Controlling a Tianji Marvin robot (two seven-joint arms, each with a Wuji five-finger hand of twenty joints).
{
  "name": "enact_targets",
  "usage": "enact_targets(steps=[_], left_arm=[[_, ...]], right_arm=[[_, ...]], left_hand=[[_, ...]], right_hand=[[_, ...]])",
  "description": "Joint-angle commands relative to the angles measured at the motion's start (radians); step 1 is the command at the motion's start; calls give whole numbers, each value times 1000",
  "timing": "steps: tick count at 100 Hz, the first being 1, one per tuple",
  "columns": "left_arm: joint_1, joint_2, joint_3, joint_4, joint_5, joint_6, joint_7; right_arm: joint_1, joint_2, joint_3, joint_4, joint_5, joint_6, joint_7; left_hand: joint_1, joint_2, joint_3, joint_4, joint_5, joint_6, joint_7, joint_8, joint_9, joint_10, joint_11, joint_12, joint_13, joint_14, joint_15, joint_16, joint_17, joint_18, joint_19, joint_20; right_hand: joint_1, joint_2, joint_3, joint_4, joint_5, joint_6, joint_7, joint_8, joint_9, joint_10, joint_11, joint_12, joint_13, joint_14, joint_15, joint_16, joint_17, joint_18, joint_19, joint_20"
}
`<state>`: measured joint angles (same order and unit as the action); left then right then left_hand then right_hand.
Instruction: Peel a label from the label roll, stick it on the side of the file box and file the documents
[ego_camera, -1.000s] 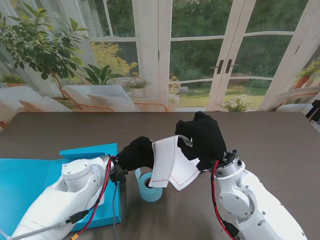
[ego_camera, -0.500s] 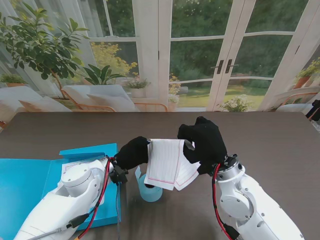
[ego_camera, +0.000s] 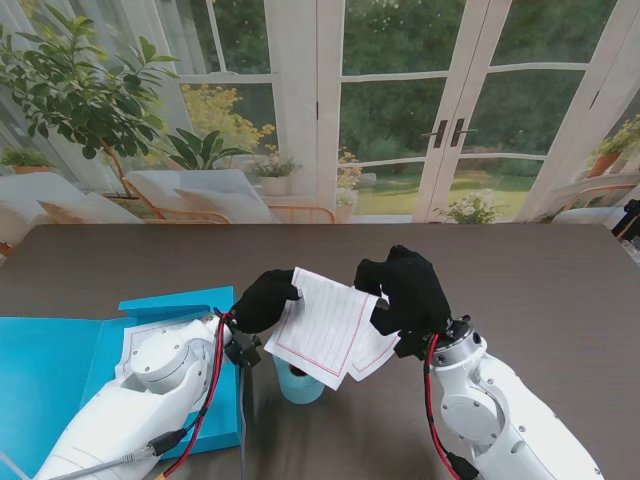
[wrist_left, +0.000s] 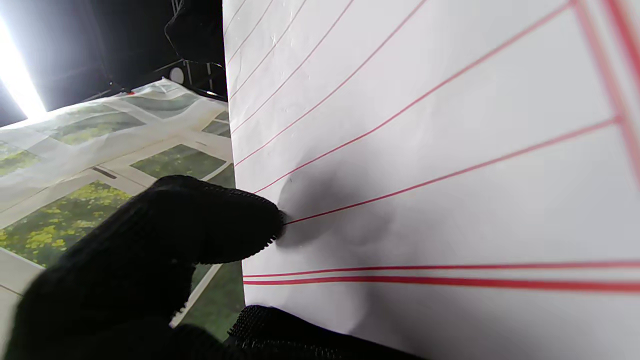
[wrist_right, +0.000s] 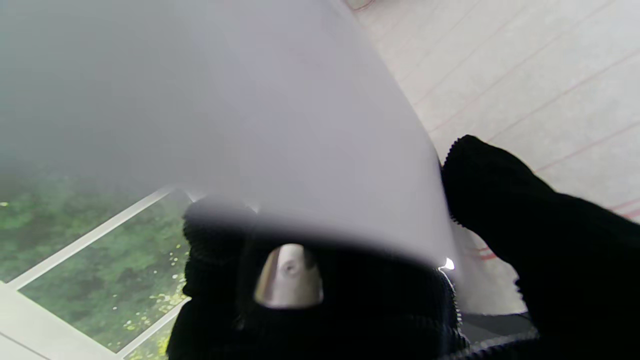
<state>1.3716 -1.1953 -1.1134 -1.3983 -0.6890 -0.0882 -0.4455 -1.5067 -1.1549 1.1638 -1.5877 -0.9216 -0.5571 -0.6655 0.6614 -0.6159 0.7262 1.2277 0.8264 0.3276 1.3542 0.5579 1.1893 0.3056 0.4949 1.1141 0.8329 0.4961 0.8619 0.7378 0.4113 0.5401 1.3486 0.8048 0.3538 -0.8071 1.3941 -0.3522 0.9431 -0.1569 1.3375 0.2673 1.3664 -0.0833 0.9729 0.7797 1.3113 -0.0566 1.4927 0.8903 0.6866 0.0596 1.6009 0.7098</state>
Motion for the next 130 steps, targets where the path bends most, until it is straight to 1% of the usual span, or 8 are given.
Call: enact_targets(steps=[1,10,22,32,58,71,97,130], left_arm=[[0,-8,7,1,7,-14,-18],[1,-9,12,1,4,-38,-12],[9,-14,15,-3,-1,-78,19],[17,-17,13,-8,-10,-98,30],[60,-12,-20,-51,-19,-109,54],[80,-7,-43,-70,-10,-106,60],[119,2,-88,-106,11,-107,81],[167,13,-159,-163,57,-100,121]], right_arm=[[-4,-5,-4,4,1,-6,18],[-5,-6,-5,8,4,-8,18],[-6,-6,-5,11,8,-11,21],[-4,-6,-6,17,6,-11,20],[0,1,-7,29,1,13,42],[0,6,-8,29,7,38,77],[15,12,-9,34,12,85,118],[42,28,9,58,-3,65,185]], left_hand=[[48,-66,29,57,14,34,82,23,65,-85,36,46,56,1,76,35,66,14,76,4],[57,-66,41,72,3,71,112,31,100,-102,84,91,127,-5,162,67,140,29,129,15],[120,-98,11,-35,-12,115,141,23,145,-121,161,117,252,-41,274,92,265,37,228,23],[138,-108,18,-64,-14,143,150,17,163,-125,178,117,322,-66,310,91,334,40,285,20],[127,-103,47,-34,-22,163,158,15,167,-126,179,128,335,-72,311,87,340,38,299,3],[127,-102,49,-30,-24,165,158,15,167,-126,177,130,335,-71,311,87,338,38,299,0],[127,-100,54,-22,-27,171,158,15,166,-126,174,135,330,-70,309,88,327,37,294,-7],[123,-98,61,-8,-31,176,159,15,165,-124,170,142,324,-67,307,92,320,38,290,-12]], right_hand=[[-19,16,91,-29,-45,-30,22,-11,62,39,-12,2,10,-59,-1,-10,431,22,-16,-9],[-18,18,90,-29,-47,-31,21,-13,58,43,-15,4,9,-48,-5,-15,429,33,-22,-11],[-17,28,78,-32,-53,-37,16,-19,47,51,-22,6,9,-35,-17,-26,423,55,-41,-20],[-20,39,62,-31,-57,-48,4,-35,24,63,-50,-7,8,-6,-62,-52,405,86,-69,-32],[-32,101,-35,5,-284,12,-77,-96,-255,101,-163,-113,1,108,-529,-277,164,161,-235,-97],[-113,191,-51,203,-442,110,-293,129,-479,123,-168,-215,-129,158,-776,-315,2,182,-319,-146],[-127,139,-65,211,-679,164,-397,91,-795,168,-175,-316,-431,221,-933,-441,-224,197,-441,-217],[-192,21,-110,187,-795,156,-467,33,-1004,180,-217,-377,-679,238,-1070,-549,-411,193,-600,-299]])
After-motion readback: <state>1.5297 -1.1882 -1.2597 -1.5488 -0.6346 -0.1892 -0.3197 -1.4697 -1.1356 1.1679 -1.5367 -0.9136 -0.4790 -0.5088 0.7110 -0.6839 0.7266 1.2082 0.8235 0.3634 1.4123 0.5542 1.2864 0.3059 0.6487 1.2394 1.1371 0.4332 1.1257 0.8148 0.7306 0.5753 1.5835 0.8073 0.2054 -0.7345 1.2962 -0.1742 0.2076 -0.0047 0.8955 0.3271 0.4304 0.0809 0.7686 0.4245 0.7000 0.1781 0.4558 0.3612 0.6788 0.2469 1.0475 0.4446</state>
